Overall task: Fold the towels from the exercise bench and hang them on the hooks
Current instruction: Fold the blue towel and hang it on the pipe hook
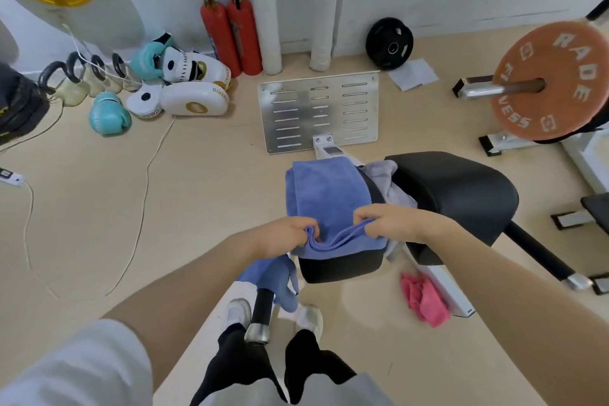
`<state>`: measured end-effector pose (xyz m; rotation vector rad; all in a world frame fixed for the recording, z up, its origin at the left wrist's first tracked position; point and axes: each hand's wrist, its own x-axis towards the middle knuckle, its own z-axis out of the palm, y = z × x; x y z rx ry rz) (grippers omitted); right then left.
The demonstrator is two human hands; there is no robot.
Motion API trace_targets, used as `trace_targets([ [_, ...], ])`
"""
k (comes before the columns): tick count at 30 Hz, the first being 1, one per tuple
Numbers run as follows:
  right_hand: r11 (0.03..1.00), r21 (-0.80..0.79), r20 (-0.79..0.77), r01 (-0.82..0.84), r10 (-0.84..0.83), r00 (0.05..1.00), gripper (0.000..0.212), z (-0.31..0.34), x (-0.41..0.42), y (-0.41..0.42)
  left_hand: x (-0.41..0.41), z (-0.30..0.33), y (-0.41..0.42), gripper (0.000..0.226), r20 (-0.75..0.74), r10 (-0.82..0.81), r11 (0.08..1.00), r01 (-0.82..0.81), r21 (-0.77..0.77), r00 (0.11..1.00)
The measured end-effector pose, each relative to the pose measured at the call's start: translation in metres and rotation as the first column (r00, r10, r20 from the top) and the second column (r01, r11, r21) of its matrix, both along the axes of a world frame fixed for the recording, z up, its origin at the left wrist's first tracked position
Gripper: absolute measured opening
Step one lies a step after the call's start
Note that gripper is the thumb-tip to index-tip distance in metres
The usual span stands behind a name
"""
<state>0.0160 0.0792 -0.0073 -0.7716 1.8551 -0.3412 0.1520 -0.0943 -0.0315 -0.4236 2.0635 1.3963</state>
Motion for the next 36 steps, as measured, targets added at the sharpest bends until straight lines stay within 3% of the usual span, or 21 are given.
trace_targets([
  [3,0.974,-0.063,-0.044,0.217,-0.22,0.974,0.013,-0.01,-0.005,-0.002,-0.001,-0.004,-0.005,0.013,0.037,0.287,0.95,-0.289,0.121,0.957],
  [5,0.942,-0.101,-0.072,0.32,-0.328,0.942,0.016,-0.014,-0.008,-0.005,-0.004,-0.006,-0.008,0.018,0.063,0.432,0.885,-0.436,0.165,0.9],
  [8,0.946,-0.142,-0.194,0.292,-0.316,0.929,0.016,-0.019,-0.012,-0.013,-0.009,-0.008,-0.01,0.016,0.056,0.478,0.869,-0.481,0.117,0.877],
  [12,0.914,-0.265,-0.349,0.307,-0.388,0.853,0.029,-0.026,-0.014,-0.027,-0.017,-0.013,-0.008,0.015,-0.096,0.584,0.811,-0.584,0.031,0.806],
  [15,0.788,-0.376,-0.215,0.487,-0.585,0.782,0.026,-0.031,-0.021,-0.033,-0.026,-0.009,-0.009,0.023,-0.012,0.727,0.665,-0.7,0.26,0.686],
  [16,0.735,-0.394,-0.135,0.551,-0.64,0.757,0.023,-0.032,-0.024,-0.034,-0.028,-0.01,-0.011,0.027,0.025,0.723,0.653,-0.695,0.302,0.69],
  [19,0.591,-0.439,0.075,0.677,-0.726,0.683,0.015,-0.035,-0.034,-0.042,-0.03,-0.019,-0.02,0.029,-0.046,0.446,0.89,-0.437,0.128,0.894],
  [20,0.534,-0.446,0.156,0.718,-0.744,0.65,0.014,-0.036,-0.037,-0.047,-0.032,-0.022,-0.022,0.027,-0.071,0.376,0.926,-0.371,0.075,0.924],
  [22,0.442,-0.408,0.288,0.799,-0.768,0.572,0.023,-0.037,-0.043,-0.056,-0.036,-0.026,-0.023,0.021,-0.114,0.393,0.92,-0.389,0.053,0.913],
  [23,0.428,-0.357,0.32,0.83,-0.779,0.539,0.039,-0.04,-0.046,-0.058,-0.038,-0.027,-0.023,0.018,-0.135,0.435,0.901,-0.43,0.063,0.891],
  [26,0.523,-0.161,0.38,0.837,-0.75,0.542,0.088,-0.049,-0.054,-0.048,-0.036,-0.029,-0.023,0.02,-0.111,0.541,0.838,-0.525,0.149,0.833],
  [27,0.615,-0.12,0.375,0.78,-0.699,0.609,0.085,-0.048,-0.054,-0.041,-0.035,-0.03,-0.022,0.02,-0.094,0.571,0.815,-0.55,0.182,0.815],
  [29,0.807,-0.125,0.362,0.577,-0.505,0.784,0.042,-0.043,-0.052,-0.028,-0.029,-0.029,-0.02,0.011,-0.078,0.587,0.804,-0.569,0.175,0.806],
  [30,0.849,-0.132,0.365,0.511,-0.438,0.822,0.025,-0.041,-0.05,-0.022,-0.026,-0.031,-0.019,0.004,-0.07,0.572,0.816,-0.558,0.153,0.817],
  [33,0.87,-0.076,0.314,0.487,-0.443,0.84,0.022,-0.045,-0.04,-0.011,-0.017,-0.033,-0.011,0.004,-0.033,0.511,0.849,-0.498,0.177,0.859],
  [36,0.807,-0.024,0.273,0.59,-0.563,0.78,0.025,-0.048,-0.028,-0.011,-0.016,-0.039,-0.008,0.015,-0.01,0.504,0.855,-0.497,0.148,0.864],
])
